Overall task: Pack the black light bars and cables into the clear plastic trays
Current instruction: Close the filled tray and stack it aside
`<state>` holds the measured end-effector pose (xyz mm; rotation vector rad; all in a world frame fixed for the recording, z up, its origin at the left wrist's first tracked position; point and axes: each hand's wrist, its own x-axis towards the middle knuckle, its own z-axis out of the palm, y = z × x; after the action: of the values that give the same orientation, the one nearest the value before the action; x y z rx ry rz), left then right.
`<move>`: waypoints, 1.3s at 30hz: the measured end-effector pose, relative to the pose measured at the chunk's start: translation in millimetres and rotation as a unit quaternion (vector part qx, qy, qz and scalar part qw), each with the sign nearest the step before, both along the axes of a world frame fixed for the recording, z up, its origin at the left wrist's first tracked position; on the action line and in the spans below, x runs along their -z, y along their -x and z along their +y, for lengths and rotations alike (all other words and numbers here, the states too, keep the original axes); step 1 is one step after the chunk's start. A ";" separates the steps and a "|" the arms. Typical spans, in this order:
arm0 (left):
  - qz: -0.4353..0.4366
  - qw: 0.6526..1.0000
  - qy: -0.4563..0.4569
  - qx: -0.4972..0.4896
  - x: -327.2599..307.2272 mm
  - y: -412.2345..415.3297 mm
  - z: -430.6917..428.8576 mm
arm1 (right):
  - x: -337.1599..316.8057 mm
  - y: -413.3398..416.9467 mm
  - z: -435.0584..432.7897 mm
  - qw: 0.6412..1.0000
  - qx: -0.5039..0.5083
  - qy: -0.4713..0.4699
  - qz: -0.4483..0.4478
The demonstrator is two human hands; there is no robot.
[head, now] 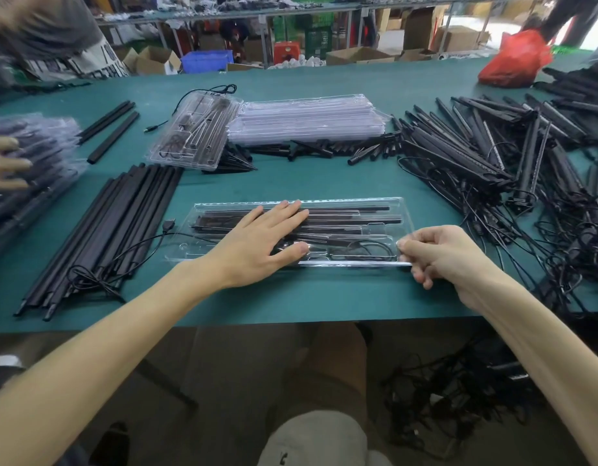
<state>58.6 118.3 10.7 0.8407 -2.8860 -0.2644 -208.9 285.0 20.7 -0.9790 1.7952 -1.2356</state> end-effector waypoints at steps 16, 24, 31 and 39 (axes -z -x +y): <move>0.068 0.953 0.295 0.031 -9.0 -67.3 26.7 | 3.7 2.9 3.6 0.997 0.046 0.029 -0.047; 0.104 0.938 0.329 0.034 -2.7 -15.7 36.5 | 3.6 4.1 6.2 0.997 0.043 0.033 -0.054; 0.114 0.924 0.364 0.024 3.4 -4.2 28.4 | 2.4 3.2 6.1 0.998 0.046 0.023 -0.044; 0.112 0.915 0.385 0.036 4.7 4.1 25.4 | 3.0 0.0 6.6 0.998 0.056 0.017 -0.015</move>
<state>54.5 143.7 6.0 0.5026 -2.4571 0.6847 -208.9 291.7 17.7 -0.8850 1.8319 -1.3468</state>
